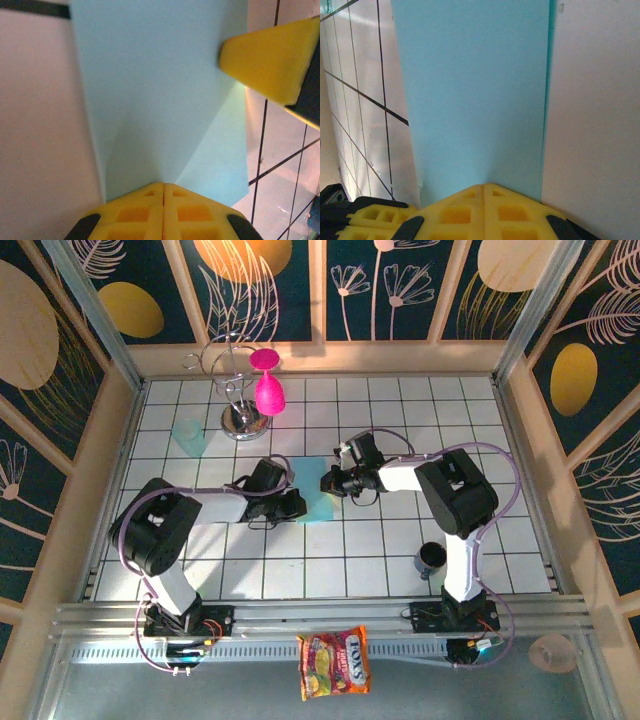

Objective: Fold a paper plane with a square sheet of paper (pick it up from the middle)
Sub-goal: First fold the square sheet of paper in half at the center of the table.

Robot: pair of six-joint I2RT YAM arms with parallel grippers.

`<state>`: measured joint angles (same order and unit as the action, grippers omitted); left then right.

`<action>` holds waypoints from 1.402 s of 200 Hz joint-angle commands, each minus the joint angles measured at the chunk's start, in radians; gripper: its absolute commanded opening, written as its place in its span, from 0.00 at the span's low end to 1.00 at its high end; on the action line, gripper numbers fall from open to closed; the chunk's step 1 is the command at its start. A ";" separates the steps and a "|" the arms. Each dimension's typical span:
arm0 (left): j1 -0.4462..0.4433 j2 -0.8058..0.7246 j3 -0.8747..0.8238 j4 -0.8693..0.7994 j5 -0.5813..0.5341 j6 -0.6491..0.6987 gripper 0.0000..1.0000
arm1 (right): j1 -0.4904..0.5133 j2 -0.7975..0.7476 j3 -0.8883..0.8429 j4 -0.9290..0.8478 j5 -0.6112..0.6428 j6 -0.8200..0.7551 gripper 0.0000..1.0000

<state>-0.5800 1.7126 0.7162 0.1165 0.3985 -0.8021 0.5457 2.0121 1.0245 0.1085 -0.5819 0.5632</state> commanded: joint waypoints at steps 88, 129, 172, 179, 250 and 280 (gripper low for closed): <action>-0.003 -0.211 0.049 -0.205 -0.113 0.061 0.10 | -0.028 0.172 -0.096 -0.267 0.363 -0.030 0.00; -0.024 -0.029 0.160 -0.155 -0.051 0.065 0.09 | -0.029 0.176 -0.099 -0.265 0.361 -0.028 0.00; -0.031 0.056 0.154 -0.204 -0.017 0.111 0.09 | -0.029 0.176 -0.092 -0.268 0.366 -0.028 0.00; -0.031 0.060 0.149 -0.229 -0.017 0.129 0.09 | -0.029 0.176 -0.092 -0.269 0.368 -0.028 0.00; -0.033 -0.050 -0.014 -0.341 -0.063 0.178 0.12 | -0.029 0.174 -0.067 -0.290 0.378 -0.038 0.00; -0.033 -0.117 -0.031 -0.348 -0.084 0.187 0.14 | -0.027 0.165 -0.057 -0.290 0.378 -0.037 0.00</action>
<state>-0.6037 1.6333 0.7238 -0.0914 0.3408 -0.6430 0.5476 2.0132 1.0451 0.0738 -0.5739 0.5632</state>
